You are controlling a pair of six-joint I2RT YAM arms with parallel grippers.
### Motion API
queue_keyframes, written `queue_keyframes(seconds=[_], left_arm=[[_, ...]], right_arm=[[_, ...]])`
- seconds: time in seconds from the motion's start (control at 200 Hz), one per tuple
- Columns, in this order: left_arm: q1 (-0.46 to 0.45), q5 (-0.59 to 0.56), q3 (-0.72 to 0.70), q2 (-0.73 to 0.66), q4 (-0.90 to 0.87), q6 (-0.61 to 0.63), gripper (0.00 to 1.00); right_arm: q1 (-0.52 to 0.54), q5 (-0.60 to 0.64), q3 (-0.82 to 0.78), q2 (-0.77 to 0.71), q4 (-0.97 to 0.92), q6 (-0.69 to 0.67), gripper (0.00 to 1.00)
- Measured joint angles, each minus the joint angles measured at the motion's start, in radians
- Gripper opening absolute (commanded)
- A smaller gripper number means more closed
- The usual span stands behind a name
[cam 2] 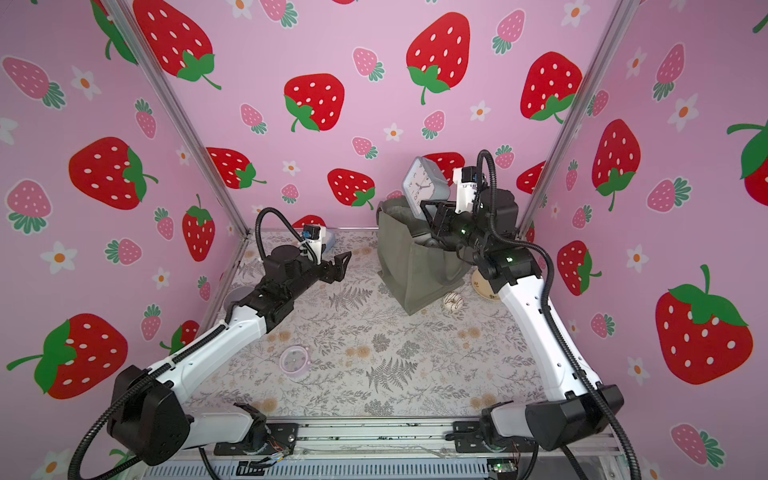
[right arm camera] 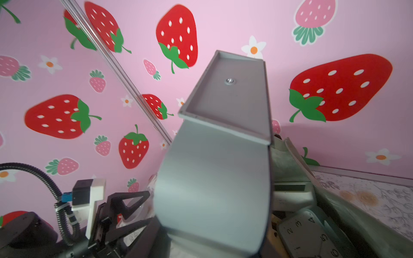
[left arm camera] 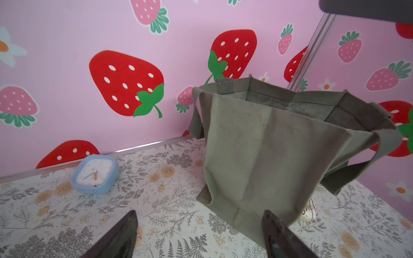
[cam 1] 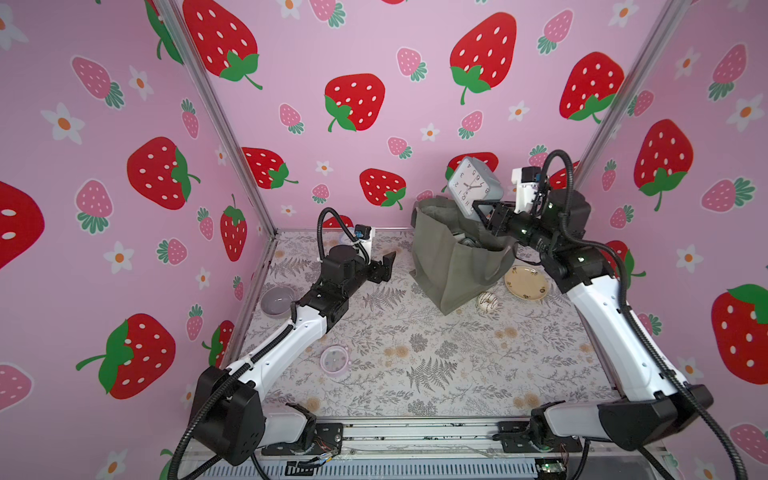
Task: Put the alarm clock into the canvas bag
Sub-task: Place the alarm at the canvas bag.
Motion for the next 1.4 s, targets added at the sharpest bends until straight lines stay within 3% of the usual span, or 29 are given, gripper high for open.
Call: queue_keyframes(seconds=[0.525,0.841,1.076,1.136,1.196,1.221,1.231,1.241,1.251,1.401], left_arm=[[0.019,0.044,0.011,0.041,-0.044,-0.045,0.87],[0.035,0.047,0.024,0.075,-0.047,-0.064,0.86],[0.051,0.047,0.024,0.087,-0.048,-0.077,0.86],[0.054,0.046,0.024,0.086,-0.048,-0.084,0.86],[0.056,0.043,0.024,0.086,-0.047,-0.092,0.86],[0.057,0.041,0.024,0.086,-0.047,-0.093,0.86],[0.057,0.039,0.024,0.086,-0.047,-0.095,0.86],[0.057,0.037,0.024,0.086,-0.047,-0.096,0.86],[0.058,0.035,0.024,0.086,-0.046,-0.098,0.86],[0.060,0.015,0.016,0.080,-0.043,-0.117,0.86]], right_arm=[[0.000,0.137,0.376,0.381,-0.417,-0.245,0.26],[0.000,0.108,0.373,0.455,-0.552,-0.338,0.25],[-0.005,0.014,0.233,0.462,-0.486,-0.325,0.27],[-0.006,0.020,0.197,0.461,-0.454,-0.303,0.34],[-0.010,0.028,0.172,0.458,-0.431,-0.280,0.50],[-0.012,0.033,0.163,0.456,-0.422,-0.266,0.65],[-0.013,0.035,0.160,0.455,-0.418,-0.262,0.76],[-0.013,0.040,0.156,0.453,-0.415,-0.261,0.94],[-0.014,0.047,0.151,0.452,-0.412,-0.258,0.99],[-0.039,0.124,0.085,0.415,-0.397,-0.210,1.00]])
